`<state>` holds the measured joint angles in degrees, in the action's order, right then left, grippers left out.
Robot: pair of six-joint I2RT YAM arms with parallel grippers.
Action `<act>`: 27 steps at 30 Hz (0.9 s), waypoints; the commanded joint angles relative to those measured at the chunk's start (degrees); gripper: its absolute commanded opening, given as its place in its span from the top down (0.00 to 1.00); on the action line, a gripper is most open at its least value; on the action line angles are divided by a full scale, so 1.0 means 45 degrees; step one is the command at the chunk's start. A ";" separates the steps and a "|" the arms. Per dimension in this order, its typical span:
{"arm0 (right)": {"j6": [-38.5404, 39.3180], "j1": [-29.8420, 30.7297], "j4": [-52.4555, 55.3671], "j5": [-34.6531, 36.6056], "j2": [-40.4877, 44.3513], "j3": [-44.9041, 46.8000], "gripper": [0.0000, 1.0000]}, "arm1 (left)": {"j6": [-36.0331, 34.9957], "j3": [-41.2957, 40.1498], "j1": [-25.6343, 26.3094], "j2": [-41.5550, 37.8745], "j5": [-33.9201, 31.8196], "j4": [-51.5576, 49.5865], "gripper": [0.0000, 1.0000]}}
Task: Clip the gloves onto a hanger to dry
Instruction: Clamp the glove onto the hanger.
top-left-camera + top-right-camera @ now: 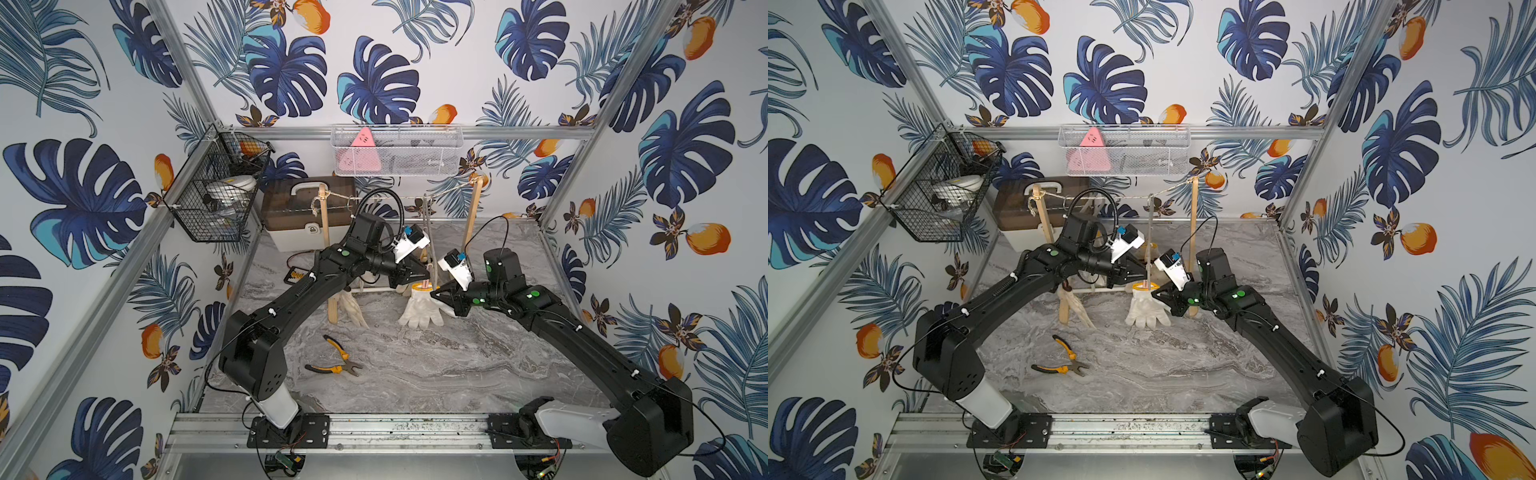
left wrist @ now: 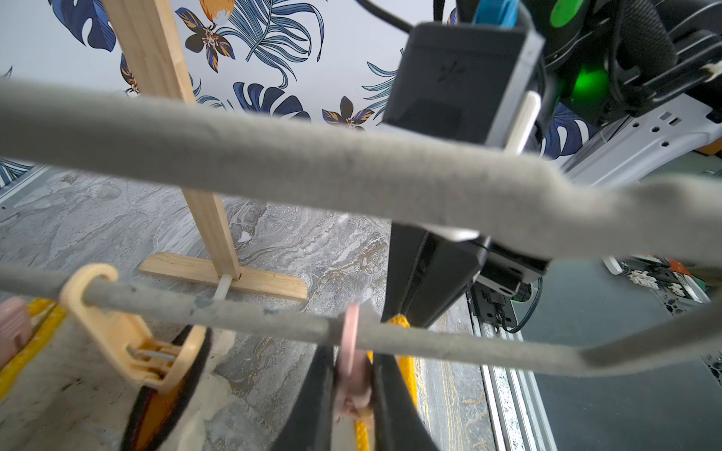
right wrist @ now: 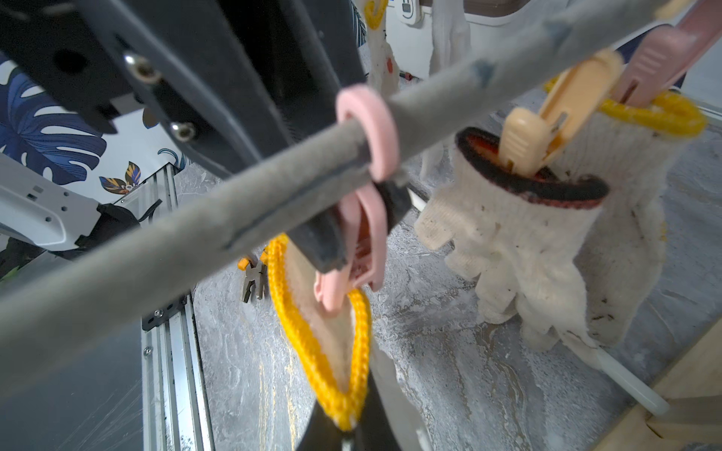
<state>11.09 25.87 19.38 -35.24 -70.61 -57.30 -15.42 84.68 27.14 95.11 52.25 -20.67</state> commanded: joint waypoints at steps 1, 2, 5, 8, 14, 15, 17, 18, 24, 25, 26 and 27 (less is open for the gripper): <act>-0.0298 -0.0006 -0.0733 -0.0035 0.0066 -0.0114 1.00 | -0.0304 0.0142 0.0003 0.0061 0.0264 -0.0287 0.90; -0.0387 -0.0006 -0.0838 -0.0024 0.0084 -0.0071 1.00 | -0.0304 0.0146 -0.0019 0.0075 0.0267 -0.0307 0.89; -0.0498 -0.0006 -0.1018 0.0116 0.0138 0.0025 1.00 | -0.0256 0.0146 -0.0006 0.0037 0.0213 -0.0300 0.84; -0.0389 -0.0006 -0.0899 0.0190 0.0124 0.0076 1.00 | -0.0207 0.0178 -0.0023 -0.0037 0.0100 -0.0348 0.73; -0.0120 -0.0006 -0.0586 0.0468 0.0124 0.0174 0.95 | -0.0224 0.0129 -0.0029 -0.0331 -0.0039 -0.0623 0.48; -0.0073 -0.0006 -0.0540 0.0503 0.0124 0.0174 0.93 | -0.0241 0.0143 -0.0021 -0.0388 -0.0084 -0.0723 0.46; -0.0044 -0.0004 -0.0517 0.0565 0.0105 0.0174 0.91 | -0.0313 0.0131 -0.0024 -0.0470 -0.0157 -0.0946 0.43; -0.0051 -0.0006 -0.0535 0.0586 0.0093 0.0157 0.90 | -0.0360 0.0119 -0.0018 -0.0521 -0.0248 -0.1044 0.42; 0.0059 -0.0006 -0.0379 0.0908 -0.0031 0.0096 0.71 | -0.0349 -0.0235 -0.0031 -0.1211 -0.0990 -0.1670 0.32; 0.0060 -0.0001 -0.0341 0.1031 -0.0022 0.0123 0.67 | -0.0290 -0.0409 -0.0017 -0.1430 -0.1147 -0.1677 0.31; 0.0081 -0.0006 -0.0321 0.1183 0.0006 0.0188 0.63 | -0.0203 -0.0534 -0.0029 -0.1620 -0.1251 -0.1659 0.30; 0.0083 -0.0006 -0.0270 0.1345 0.0026 0.0231 0.60 | -0.0122 -0.0715 -0.0018 -0.1852 -0.1278 -0.1634 0.29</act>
<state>10.55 25.82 17.61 -31.31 -70.59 -56.49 -16.25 82.46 27.07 88.64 47.92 -27.16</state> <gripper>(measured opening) 0.391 0.701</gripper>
